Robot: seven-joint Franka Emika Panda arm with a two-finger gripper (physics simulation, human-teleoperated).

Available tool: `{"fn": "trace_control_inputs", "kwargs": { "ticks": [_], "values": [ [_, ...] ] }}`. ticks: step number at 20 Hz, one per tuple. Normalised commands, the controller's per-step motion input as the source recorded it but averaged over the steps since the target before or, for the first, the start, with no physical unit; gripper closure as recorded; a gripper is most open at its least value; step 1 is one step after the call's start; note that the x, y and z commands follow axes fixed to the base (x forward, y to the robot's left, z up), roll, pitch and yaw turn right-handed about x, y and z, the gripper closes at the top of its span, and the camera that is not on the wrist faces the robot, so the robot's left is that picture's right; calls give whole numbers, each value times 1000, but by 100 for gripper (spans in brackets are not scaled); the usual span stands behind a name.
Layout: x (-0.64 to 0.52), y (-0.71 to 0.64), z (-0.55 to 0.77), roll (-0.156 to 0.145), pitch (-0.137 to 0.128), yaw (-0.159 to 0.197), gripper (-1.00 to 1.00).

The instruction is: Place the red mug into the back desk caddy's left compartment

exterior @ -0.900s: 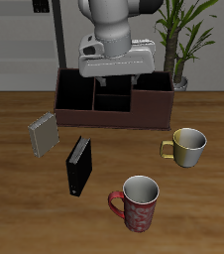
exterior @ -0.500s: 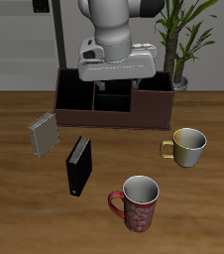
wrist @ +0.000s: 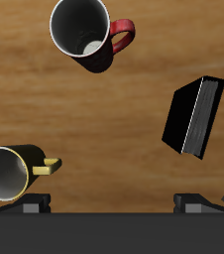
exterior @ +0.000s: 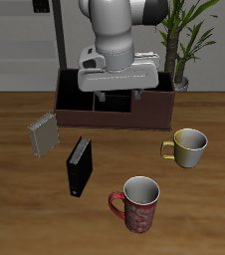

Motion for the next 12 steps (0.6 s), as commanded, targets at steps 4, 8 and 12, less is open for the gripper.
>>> {"fn": "trace_control_inputs", "kwargs": {
  "ticks": [4,8,12],
  "values": [
    [297,84,18,-32,-11,-8,-100],
    [396,284,3,-8,-1,-2,-100],
    [354,420,-23,29,2,-5,-100]
  ]
}}
